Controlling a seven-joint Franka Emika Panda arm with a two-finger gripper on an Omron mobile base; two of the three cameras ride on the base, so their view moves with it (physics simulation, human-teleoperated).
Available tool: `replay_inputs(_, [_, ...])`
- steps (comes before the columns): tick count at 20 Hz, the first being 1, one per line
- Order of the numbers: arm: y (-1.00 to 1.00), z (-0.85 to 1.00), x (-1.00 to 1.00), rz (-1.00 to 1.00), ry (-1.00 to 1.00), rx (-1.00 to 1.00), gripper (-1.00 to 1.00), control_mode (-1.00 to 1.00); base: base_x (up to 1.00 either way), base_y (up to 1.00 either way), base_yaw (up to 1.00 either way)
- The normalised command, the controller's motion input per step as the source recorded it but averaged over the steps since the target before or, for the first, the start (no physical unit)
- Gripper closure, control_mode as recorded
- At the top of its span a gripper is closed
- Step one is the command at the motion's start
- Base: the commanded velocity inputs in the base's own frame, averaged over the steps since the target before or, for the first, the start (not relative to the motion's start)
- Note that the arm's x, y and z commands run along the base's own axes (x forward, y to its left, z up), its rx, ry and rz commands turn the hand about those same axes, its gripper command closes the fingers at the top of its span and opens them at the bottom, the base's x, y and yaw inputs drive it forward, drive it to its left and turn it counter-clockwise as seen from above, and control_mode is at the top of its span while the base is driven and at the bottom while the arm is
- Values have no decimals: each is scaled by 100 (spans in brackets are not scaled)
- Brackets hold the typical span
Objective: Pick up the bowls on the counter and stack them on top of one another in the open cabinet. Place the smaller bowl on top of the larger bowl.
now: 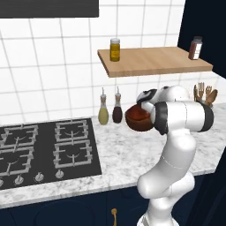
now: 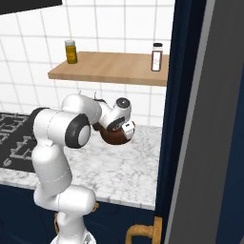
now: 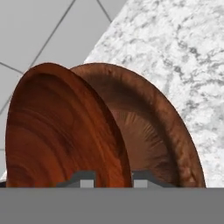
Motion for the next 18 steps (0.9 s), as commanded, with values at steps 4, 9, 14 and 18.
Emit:
replay_inputs(4, [0,59,0,0,0,2,-100,-100,0,0,0])
replay_inputs(9, [-2,45,-22,0,6,-1,-100,-100,0,0,0])
replay_inputs(14, [0,-74,-18,0,13,-16,-100,-100,0,0,0])
replay_inputs(18, [3,-72,0,2,13,-8,-100,-100,0,0,0])
